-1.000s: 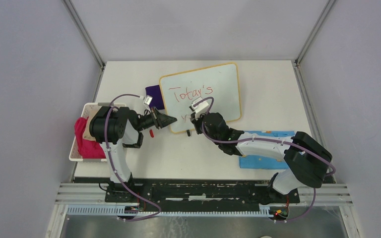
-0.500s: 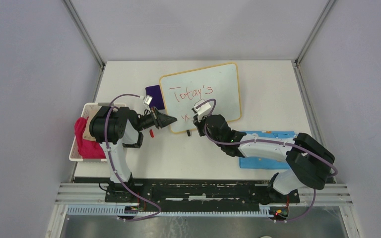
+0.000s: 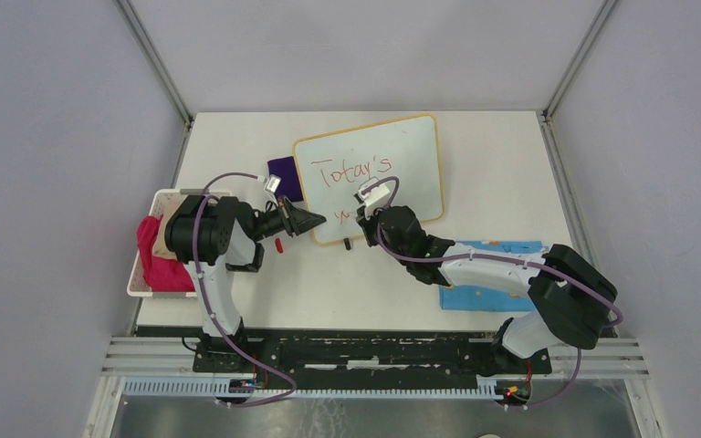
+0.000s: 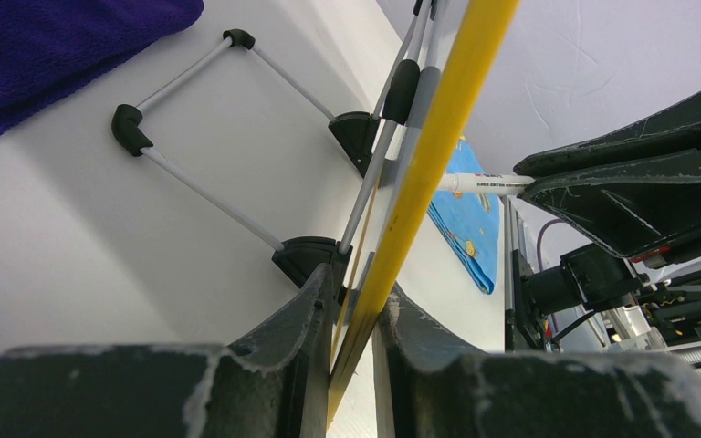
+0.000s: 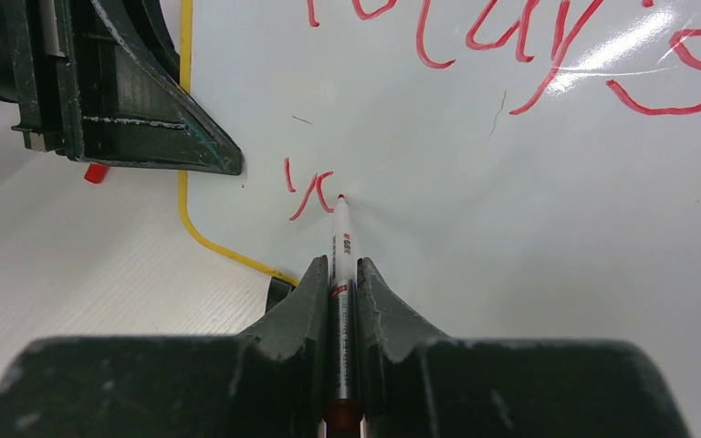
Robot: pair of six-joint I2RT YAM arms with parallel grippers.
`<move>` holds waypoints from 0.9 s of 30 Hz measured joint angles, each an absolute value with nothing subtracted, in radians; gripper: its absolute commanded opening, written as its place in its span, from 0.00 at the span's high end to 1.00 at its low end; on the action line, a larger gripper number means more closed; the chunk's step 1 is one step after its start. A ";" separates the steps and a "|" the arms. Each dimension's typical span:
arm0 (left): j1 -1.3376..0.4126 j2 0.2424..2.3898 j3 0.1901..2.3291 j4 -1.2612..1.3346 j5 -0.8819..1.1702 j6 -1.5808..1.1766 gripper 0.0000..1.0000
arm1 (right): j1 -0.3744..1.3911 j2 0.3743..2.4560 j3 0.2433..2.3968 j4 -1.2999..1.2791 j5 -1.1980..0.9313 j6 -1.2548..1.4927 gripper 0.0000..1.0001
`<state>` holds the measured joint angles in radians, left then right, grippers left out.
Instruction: Write a sentence on the whiteboard
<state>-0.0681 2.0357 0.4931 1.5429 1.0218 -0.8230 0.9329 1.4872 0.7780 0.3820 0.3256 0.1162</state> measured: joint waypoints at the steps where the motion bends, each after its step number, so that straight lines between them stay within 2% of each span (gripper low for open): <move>1: -0.068 2.036 0.493 1.543 1.022 -0.823 0.98 | 0.933 1.488 0.780 0.382 0.326 0.116 1.00; 27: -0.068 2.036 0.493 1.543 1.022 -0.823 0.98 | 0.928 1.506 0.818 0.380 0.309 0.117 1.00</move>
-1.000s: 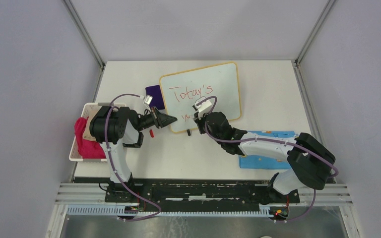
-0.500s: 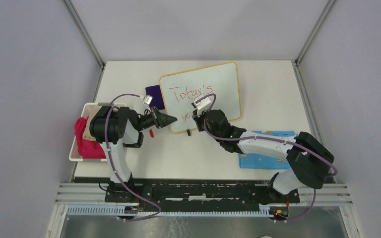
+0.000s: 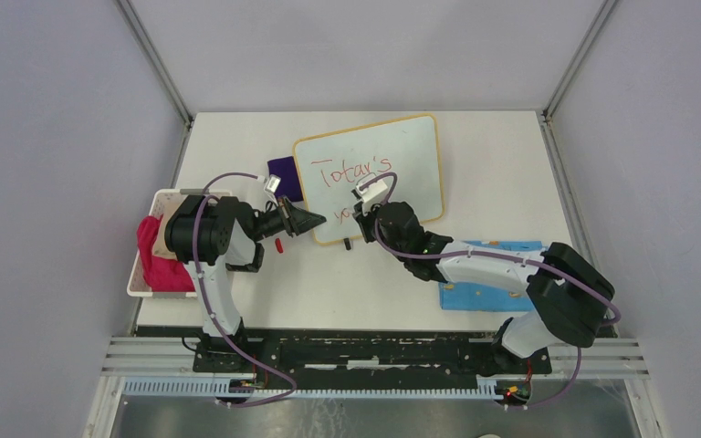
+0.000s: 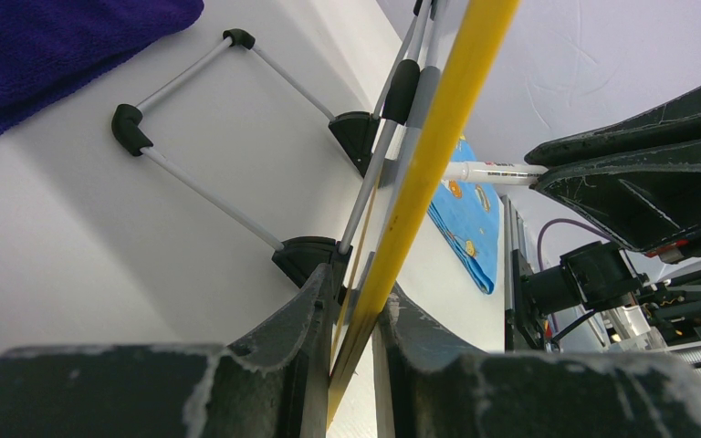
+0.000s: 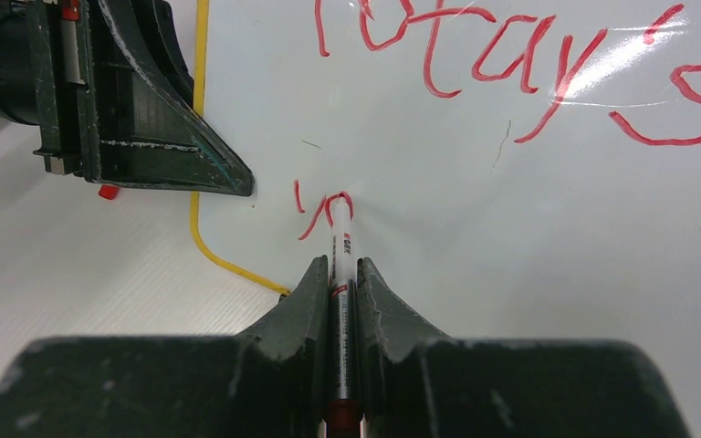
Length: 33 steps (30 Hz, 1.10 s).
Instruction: Write a sentence on the whiteboard
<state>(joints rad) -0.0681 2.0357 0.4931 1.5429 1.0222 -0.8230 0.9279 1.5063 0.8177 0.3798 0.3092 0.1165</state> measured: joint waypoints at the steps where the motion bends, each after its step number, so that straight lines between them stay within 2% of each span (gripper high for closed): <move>1: -0.068 2.036 0.493 1.543 1.022 -0.823 0.98 | 0.928 1.504 0.815 0.381 0.309 0.117 1.00; 11: -0.068 2.036 0.493 1.543 1.023 -0.823 0.98 | 0.917 1.414 0.749 0.404 0.315 0.119 1.00; 33: -0.068 2.036 0.493 1.543 1.023 -0.823 0.98 | 0.901 1.456 0.749 0.409 0.288 0.134 1.00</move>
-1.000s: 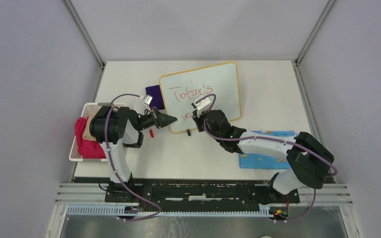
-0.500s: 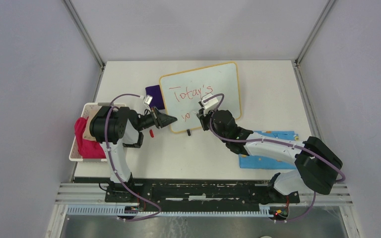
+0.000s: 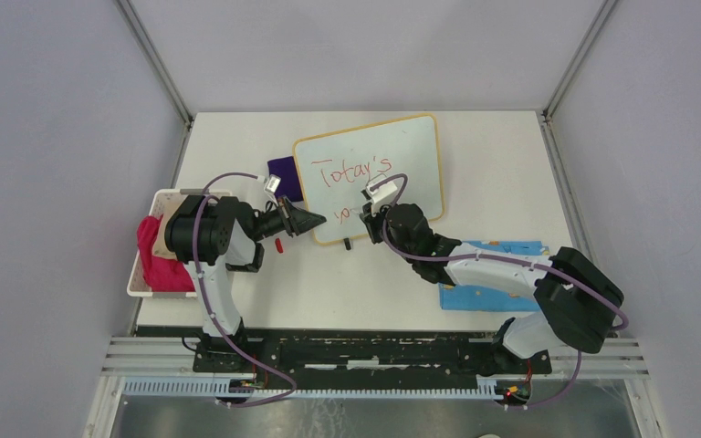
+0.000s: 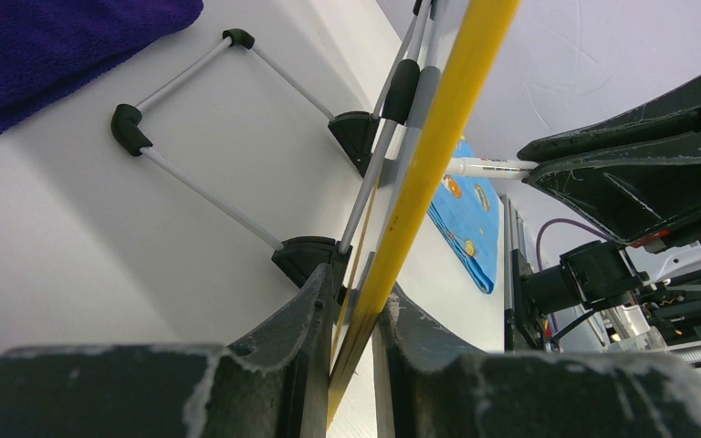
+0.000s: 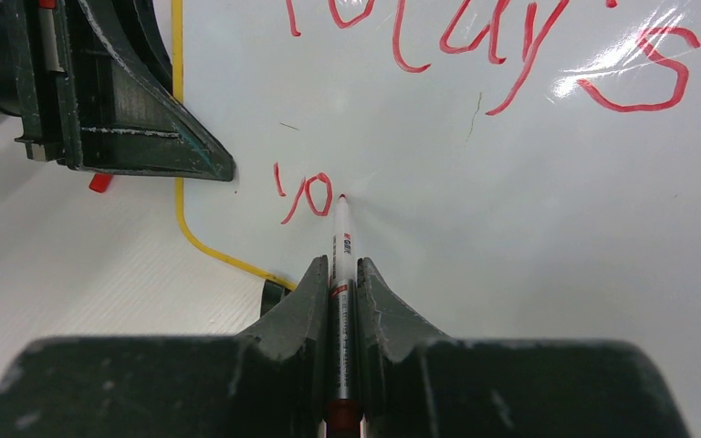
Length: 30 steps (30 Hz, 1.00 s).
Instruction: Write a sentence on the whiteboard
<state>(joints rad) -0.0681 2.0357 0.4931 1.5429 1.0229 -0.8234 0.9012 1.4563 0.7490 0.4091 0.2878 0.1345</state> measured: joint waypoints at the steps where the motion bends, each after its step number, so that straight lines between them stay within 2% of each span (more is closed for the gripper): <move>1: -0.068 2.036 0.493 1.543 1.023 -0.823 0.98 | 0.901 1.457 0.749 0.409 0.288 0.134 1.00; 30: -0.068 2.036 0.493 1.543 1.023 -0.824 0.98 | 0.887 1.442 0.696 0.424 0.281 0.157 1.00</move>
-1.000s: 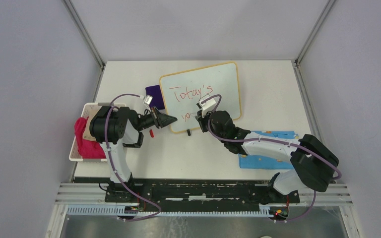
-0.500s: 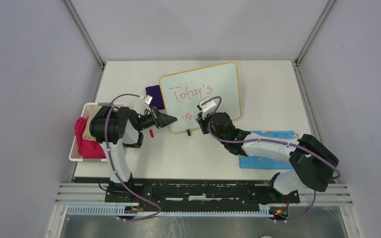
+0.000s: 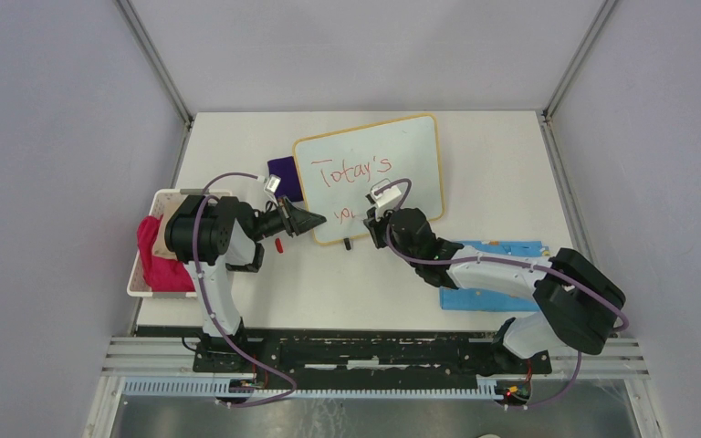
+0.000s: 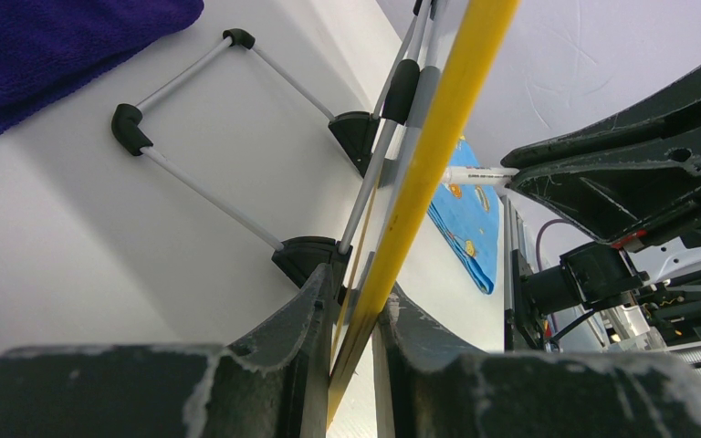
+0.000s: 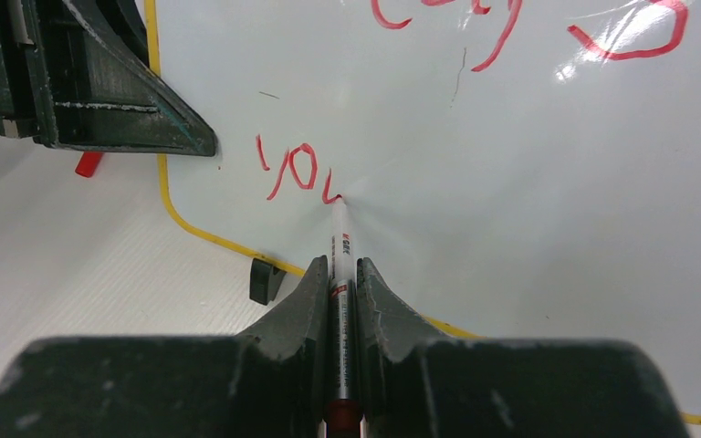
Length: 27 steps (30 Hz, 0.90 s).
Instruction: Write a sentence on the whiteboard
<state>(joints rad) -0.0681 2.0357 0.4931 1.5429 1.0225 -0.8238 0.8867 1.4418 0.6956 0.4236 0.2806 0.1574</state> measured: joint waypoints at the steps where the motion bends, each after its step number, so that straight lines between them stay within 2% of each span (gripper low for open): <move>1: -0.068 2.036 0.493 1.543 1.023 -0.824 0.98 | 0.882 1.439 0.696 0.424 0.281 0.158 1.00; 27: -0.069 2.036 0.496 1.543 1.022 -0.825 0.98 | 0.855 1.429 0.731 0.402 0.281 0.160 1.00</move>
